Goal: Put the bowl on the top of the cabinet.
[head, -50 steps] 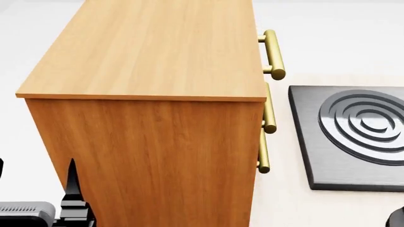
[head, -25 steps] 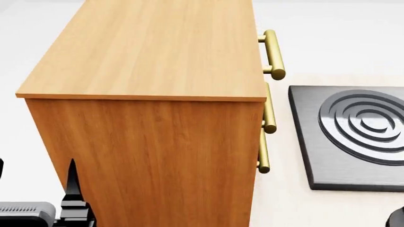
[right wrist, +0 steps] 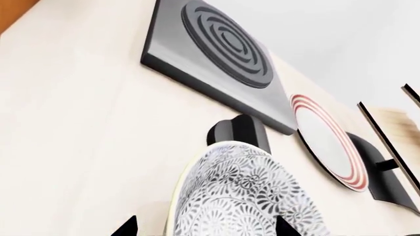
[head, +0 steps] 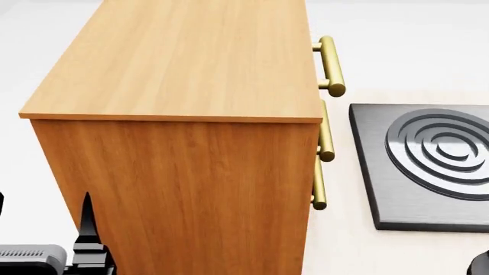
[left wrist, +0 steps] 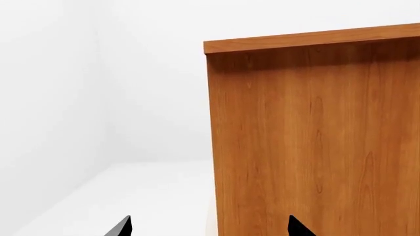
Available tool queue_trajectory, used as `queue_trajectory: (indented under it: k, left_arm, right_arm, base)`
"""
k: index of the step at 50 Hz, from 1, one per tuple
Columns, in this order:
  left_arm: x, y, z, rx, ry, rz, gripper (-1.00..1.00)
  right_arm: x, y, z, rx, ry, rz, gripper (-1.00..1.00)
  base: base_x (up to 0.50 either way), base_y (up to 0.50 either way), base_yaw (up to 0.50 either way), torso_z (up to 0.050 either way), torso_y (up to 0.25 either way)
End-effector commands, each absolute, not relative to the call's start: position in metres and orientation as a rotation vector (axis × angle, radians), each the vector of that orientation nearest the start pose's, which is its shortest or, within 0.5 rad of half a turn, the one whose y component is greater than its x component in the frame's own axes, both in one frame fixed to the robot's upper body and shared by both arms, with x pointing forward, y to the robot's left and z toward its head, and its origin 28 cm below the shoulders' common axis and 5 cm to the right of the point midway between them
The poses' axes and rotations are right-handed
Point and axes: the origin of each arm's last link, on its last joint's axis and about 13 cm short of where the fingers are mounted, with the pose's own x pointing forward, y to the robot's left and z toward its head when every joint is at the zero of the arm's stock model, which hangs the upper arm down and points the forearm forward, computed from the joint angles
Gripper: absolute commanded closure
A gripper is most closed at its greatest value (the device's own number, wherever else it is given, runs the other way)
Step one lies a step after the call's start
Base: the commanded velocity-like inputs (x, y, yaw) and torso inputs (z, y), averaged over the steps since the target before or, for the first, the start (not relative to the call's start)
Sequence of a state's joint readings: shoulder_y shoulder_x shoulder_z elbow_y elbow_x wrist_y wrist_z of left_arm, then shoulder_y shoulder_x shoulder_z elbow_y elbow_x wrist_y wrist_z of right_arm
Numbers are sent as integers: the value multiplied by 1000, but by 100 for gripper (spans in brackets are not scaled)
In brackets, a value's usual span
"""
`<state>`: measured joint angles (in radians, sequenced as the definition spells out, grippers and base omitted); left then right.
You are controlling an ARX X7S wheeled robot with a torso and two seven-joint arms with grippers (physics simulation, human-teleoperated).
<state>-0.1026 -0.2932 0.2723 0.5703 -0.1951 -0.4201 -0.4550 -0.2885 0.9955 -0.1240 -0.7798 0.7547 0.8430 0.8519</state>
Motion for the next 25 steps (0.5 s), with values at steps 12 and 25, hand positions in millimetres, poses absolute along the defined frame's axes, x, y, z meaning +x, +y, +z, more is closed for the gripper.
queue_trajectory:
  k: [12,25]
  left_arm:
    - [205,197,115,78,-195,81,-100]
    - [206,197,113,75,-194,84,-100]
  right_arm:
    - [115,-192,95,-592,482,-198,-100]
    - [116,-194,92,-585,491,-204,-100]
  base:
    - [0,0,0,0,0]
    - [0,0,0,0,0]
